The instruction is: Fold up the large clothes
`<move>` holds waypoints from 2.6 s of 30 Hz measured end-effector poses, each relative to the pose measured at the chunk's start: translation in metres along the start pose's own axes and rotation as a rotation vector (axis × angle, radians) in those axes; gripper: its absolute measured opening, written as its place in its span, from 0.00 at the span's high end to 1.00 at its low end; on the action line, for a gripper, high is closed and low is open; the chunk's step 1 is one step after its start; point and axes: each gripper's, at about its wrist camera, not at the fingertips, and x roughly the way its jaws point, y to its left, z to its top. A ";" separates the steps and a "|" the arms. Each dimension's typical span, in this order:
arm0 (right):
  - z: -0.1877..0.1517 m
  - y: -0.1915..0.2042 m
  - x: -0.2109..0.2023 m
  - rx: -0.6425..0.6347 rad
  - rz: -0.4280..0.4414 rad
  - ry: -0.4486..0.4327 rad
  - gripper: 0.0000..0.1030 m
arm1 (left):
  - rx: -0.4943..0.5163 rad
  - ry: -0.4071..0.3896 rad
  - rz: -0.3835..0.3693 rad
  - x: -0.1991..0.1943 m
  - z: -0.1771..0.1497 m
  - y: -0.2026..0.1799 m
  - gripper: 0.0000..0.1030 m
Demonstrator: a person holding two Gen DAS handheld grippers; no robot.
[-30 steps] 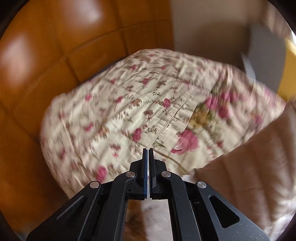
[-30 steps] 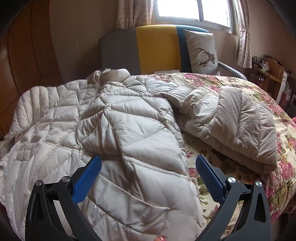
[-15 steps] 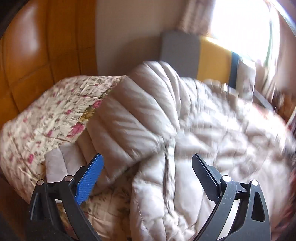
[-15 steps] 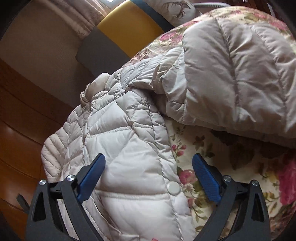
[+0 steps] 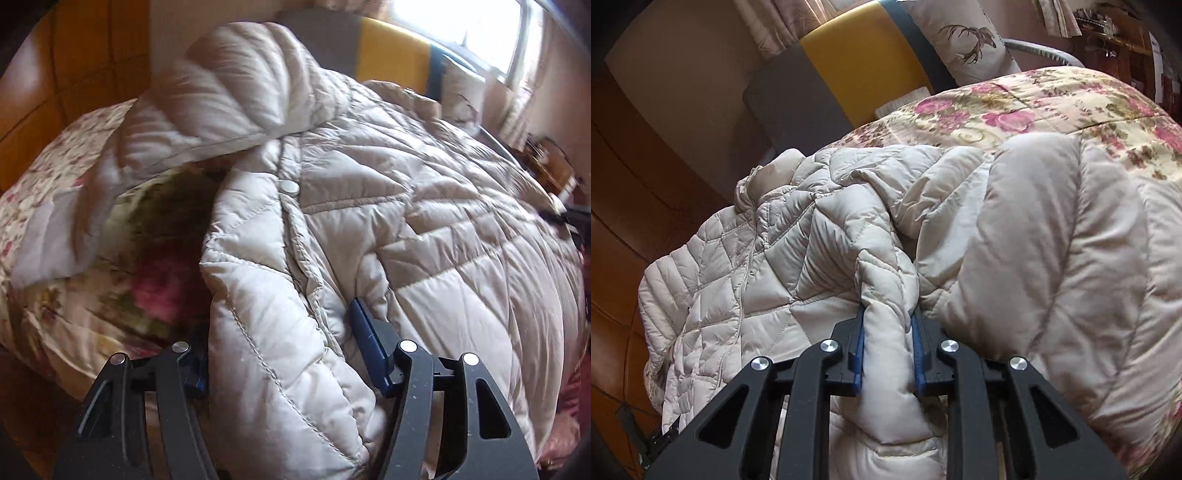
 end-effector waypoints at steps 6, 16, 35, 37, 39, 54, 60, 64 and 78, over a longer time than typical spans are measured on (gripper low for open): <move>-0.010 0.004 -0.009 -0.078 -0.057 0.004 0.52 | -0.157 -0.033 -0.074 -0.015 0.003 0.023 0.19; 0.023 0.061 -0.017 -0.094 -0.076 -0.194 0.16 | -0.710 -0.121 -0.196 0.004 0.050 0.132 0.11; -0.012 0.043 0.042 -0.091 -0.087 -0.114 0.05 | -1.219 -0.278 -0.343 0.051 0.051 0.214 0.92; -0.012 0.043 0.042 -0.087 -0.084 -0.115 0.04 | -1.179 -0.385 -0.292 0.027 0.060 0.230 0.92; -0.012 0.043 0.042 -0.087 -0.083 -0.114 0.04 | -1.137 -0.434 -0.248 0.013 0.069 0.244 0.92; -0.010 0.041 0.045 -0.085 -0.076 -0.106 0.03 | -1.159 -0.376 -0.120 0.027 0.078 0.276 0.86; -0.010 0.041 0.046 -0.083 -0.082 -0.100 0.03 | -0.896 -0.532 0.005 -0.024 0.125 0.228 0.91; -0.010 0.041 0.046 -0.076 -0.073 -0.103 0.03 | -0.633 -0.583 0.091 -0.044 0.164 0.169 0.91; -0.011 0.038 0.046 -0.063 -0.055 -0.104 0.02 | 0.507 -0.345 0.344 0.053 0.199 -0.125 0.91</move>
